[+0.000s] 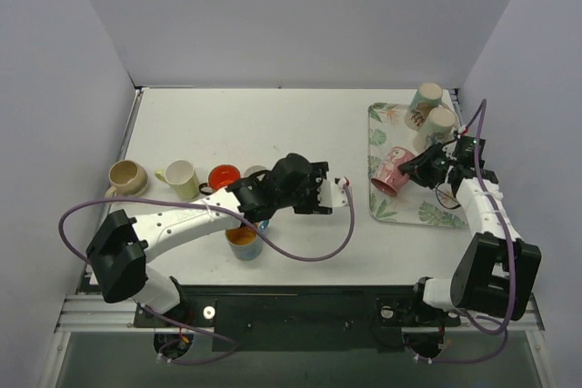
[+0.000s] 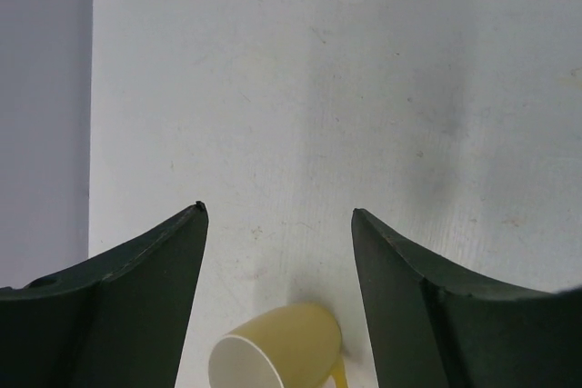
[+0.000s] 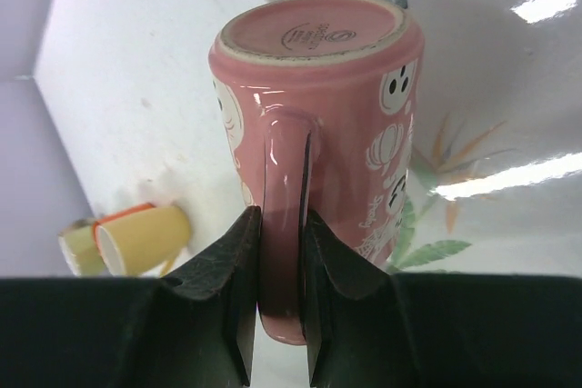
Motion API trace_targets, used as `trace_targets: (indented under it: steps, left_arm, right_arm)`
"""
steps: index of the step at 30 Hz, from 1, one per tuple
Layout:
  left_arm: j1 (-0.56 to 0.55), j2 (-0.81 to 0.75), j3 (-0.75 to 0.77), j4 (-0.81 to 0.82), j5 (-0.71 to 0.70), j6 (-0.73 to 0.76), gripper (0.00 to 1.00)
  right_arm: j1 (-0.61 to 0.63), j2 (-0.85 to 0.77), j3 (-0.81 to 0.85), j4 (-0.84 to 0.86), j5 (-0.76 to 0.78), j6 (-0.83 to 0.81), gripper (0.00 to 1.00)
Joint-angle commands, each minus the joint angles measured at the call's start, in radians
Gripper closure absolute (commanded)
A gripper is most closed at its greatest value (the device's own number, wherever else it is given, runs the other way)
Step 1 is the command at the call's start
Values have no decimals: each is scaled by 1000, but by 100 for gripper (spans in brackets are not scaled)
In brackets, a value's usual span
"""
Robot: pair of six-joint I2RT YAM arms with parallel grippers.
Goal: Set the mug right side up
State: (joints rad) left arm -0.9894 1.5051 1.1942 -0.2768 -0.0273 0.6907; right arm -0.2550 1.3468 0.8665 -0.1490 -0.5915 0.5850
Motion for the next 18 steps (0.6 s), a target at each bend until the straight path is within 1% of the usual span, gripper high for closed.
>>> trace_targets:
  steps: [1, 2, 3, 4, 5, 6, 7, 8, 9, 10, 11, 12, 15, 16, 17, 18]
  left_arm:
    - [-28, -39, -118, 341, -49, 89, 25]
    - [-35, -36, -134, 419, -43, 95, 25]
    - [-41, -33, -177, 473, -39, 99, 25]
    - [-48, -25, -203, 587, -33, 127, 25]
    - [-58, -19, -259, 650, -36, 148, 24]
    - [-64, -5, -287, 809, -61, 205, 21]
    - [-74, 6, -357, 893, -77, 251, 19]
    - [-74, 18, -392, 1082, -88, 332, 15]
    - [-71, 24, -460, 1243, -74, 364, 13]
    - [-69, 29, -487, 1298, -51, 410, 9]
    - [-69, 29, -517, 1368, -46, 414, 9]
    - [-71, 21, -521, 1381, -51, 409, 8]
    - [-80, 23, -531, 1456, -56, 423, 8]
    - [-81, 38, -532, 1466, -51, 446, 8]
    - [-84, 49, -524, 1446, -49, 438, 8]
    - [-86, 61, -498, 1423, -52, 396, 7]
  right_arm:
    - [10, -135, -47, 323, -71, 321, 100]
    - [16, -171, -67, 342, -67, 378, 100]
    - [28, -190, -73, 370, -61, 401, 100]
    - [43, -218, -76, 376, -59, 435, 100]
    - [51, -245, -77, 376, -54, 449, 100]
    - [71, -261, -70, 376, -44, 475, 100]
    - [85, -284, -64, 374, -36, 487, 100]
    - [115, -297, -51, 368, -19, 501, 100]
    - [129, -319, -40, 359, -11, 512, 100]
    - [163, -327, -15, 353, 5, 512, 100]
    - [177, -342, -3, 324, 18, 504, 100]
    - [207, -351, 18, 313, 36, 503, 100]
    - [247, -388, 43, 273, 61, 487, 100]
    - [249, -391, 55, 223, 93, 474, 100]
    - [249, -402, 61, 185, 113, 420, 100]
    - [249, -403, 63, 116, 160, 394, 100]
